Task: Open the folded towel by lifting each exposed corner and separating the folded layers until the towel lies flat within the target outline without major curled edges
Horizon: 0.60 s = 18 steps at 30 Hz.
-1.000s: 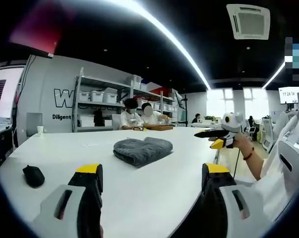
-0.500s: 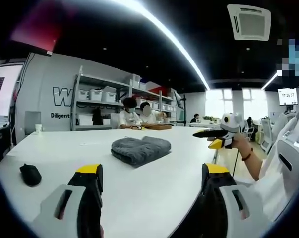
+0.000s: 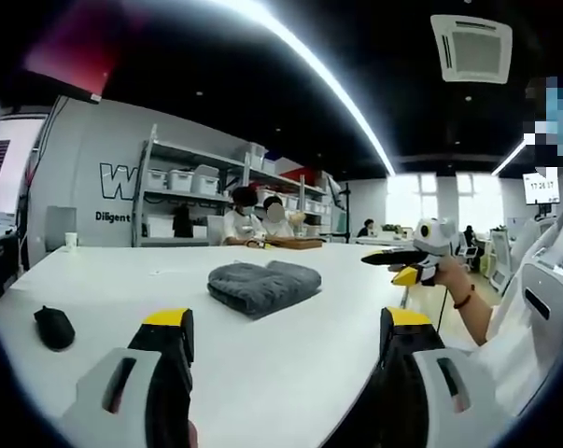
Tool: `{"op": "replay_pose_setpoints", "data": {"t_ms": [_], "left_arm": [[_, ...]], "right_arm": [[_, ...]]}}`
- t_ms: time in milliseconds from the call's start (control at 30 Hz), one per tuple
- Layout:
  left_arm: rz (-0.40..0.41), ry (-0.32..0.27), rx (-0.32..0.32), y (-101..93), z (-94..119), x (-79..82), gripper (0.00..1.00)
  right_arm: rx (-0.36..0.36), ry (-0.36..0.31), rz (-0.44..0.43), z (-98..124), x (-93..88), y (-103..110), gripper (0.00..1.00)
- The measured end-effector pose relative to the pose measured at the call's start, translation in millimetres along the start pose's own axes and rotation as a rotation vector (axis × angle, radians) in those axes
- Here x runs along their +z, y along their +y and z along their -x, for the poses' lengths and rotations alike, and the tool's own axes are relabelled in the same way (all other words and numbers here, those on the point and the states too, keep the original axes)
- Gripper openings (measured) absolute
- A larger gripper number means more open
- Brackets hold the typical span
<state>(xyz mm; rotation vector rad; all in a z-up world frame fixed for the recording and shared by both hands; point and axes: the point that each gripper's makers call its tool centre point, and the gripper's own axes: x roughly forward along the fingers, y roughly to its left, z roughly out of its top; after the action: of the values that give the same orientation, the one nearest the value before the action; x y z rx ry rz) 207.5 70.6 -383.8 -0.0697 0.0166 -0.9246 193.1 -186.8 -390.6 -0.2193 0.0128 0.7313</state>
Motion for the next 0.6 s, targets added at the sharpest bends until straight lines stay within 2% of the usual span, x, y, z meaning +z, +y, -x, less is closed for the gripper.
{"op": "replay_pose_setpoints", "data": {"t_ms": [300, 600], "left_arm": [[0.012, 0.008, 0.018, 6.1, -3, 0.2, 0.79], [0.022, 0.001, 0.010, 4.8, -11, 3.7, 0.79]], "right_arm": [[0.006, -0.011, -0.012, 1, 2.1, -5, 0.62], [0.005, -0.016, 0.003, -1, 7.9, -7, 0.62]]}}
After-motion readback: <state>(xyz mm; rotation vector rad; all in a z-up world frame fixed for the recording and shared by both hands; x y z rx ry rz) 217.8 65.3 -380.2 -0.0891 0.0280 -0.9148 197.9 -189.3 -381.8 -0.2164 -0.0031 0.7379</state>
